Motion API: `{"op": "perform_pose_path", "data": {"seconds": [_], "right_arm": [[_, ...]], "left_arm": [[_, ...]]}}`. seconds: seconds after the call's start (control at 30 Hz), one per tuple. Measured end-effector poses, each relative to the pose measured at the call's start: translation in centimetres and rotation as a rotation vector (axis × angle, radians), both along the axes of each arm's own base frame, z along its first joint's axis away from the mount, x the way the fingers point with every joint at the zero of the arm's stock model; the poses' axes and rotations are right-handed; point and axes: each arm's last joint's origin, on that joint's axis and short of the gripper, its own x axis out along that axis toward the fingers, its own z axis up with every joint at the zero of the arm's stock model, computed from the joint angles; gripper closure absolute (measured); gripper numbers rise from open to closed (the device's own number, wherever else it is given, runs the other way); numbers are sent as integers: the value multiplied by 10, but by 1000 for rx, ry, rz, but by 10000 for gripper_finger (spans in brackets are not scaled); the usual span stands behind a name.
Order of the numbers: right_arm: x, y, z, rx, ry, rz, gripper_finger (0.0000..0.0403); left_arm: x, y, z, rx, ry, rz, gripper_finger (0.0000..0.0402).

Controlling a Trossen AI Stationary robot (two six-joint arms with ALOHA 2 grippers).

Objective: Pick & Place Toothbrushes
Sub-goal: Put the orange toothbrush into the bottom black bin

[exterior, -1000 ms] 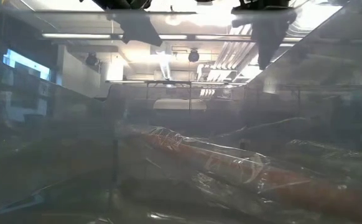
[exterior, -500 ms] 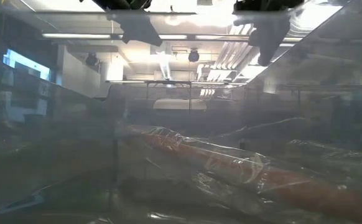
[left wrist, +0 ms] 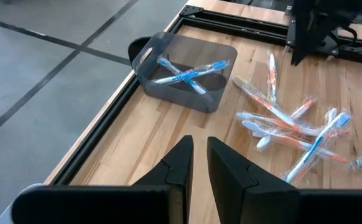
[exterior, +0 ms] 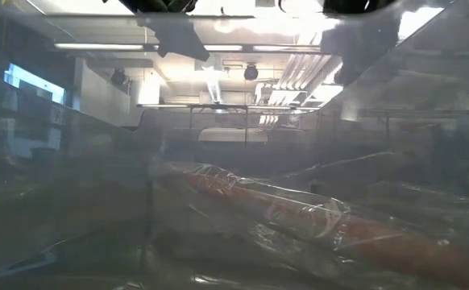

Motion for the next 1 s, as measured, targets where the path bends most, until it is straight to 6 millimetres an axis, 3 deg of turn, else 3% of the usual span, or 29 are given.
{"op": "perform_pose_path", "data": {"seconds": [0.27,0.7,0.83,1.0], "right_arm": [[5,2,-37,23,105,29,383],[31,12,-76,-67,247,240,203],[38,11,-89,-80,278,238,177],[45,9,-106,-99,316,230,176]], "left_arm": [[0,0,0,0,0,0,360],[0,0,0,0,0,0,360],[0,0,0,0,0,0,360],[0,0,0,0,0,0,360]]}}
